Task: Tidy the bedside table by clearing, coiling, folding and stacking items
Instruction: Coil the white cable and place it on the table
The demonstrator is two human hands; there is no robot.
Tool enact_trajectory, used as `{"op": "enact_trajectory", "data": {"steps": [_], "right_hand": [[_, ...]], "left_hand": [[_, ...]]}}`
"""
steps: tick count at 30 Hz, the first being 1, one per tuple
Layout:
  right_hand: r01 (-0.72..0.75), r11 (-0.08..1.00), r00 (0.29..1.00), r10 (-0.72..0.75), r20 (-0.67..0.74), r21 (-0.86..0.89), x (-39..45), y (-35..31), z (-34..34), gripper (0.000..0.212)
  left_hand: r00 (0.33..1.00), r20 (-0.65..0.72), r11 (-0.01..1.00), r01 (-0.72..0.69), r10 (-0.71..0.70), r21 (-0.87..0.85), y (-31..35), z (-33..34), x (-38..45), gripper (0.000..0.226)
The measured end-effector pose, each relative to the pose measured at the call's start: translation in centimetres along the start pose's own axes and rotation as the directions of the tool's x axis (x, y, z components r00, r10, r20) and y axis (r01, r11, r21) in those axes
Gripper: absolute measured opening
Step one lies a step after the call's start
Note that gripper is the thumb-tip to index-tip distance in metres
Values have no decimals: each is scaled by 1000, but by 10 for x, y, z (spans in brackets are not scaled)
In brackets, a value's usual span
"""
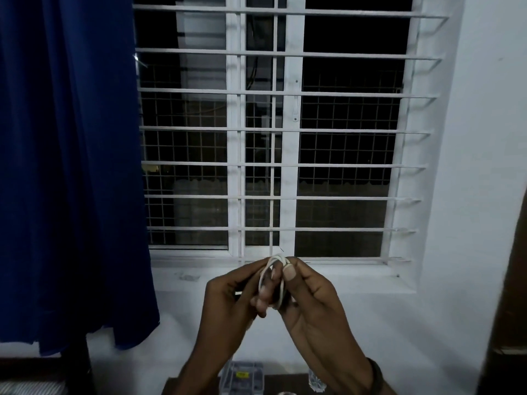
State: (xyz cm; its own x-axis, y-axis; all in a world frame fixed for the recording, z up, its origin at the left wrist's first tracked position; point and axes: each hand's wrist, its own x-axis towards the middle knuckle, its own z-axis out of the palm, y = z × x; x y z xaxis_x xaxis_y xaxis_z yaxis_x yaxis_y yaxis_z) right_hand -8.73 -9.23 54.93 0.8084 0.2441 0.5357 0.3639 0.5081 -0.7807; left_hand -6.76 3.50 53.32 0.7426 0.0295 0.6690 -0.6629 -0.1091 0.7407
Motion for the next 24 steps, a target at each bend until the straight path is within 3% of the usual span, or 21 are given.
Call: {"op": "enact_trajectory", "data": {"steps": [4, 8, 11, 16, 19, 21, 24], "right_hand": [[30, 999, 996, -32, -87, -18, 3, 8, 4, 31], [119, 989, 976, -132, -173, -82, 10, 10, 2, 30], [217, 943, 943, -269, -194, -253, 21, 10, -6, 29], [298, 772, 885, -444, -140, -562, 38, 21, -35, 25], [290, 685, 881, -464, -94, -668, 40, 33, -48, 26], [299, 621, 885, -465, -33, -725, 38, 39, -49, 26], [335, 538, 892, -445, 77, -773, 33, 46, -46, 23]], "left_hand": [[1000, 19, 1000, 9, -9, 2, -3, -2, -6, 31], [996, 56, 990, 67, -75, 125, -8, 1, -12, 23], [996, 59, 970, 55, -71, 237, -10, 4, -21, 29], [972, 125, 769, -233, 197, 595, -16, -5, -27, 25], [931, 212, 652, -360, 297, 667, -7, -6, -19, 17], [900, 286, 571, -430, 328, 699, 4, -3, -12, 28], [870, 331, 556, -489, 365, 672, 15, -4, 2, 32]]}}
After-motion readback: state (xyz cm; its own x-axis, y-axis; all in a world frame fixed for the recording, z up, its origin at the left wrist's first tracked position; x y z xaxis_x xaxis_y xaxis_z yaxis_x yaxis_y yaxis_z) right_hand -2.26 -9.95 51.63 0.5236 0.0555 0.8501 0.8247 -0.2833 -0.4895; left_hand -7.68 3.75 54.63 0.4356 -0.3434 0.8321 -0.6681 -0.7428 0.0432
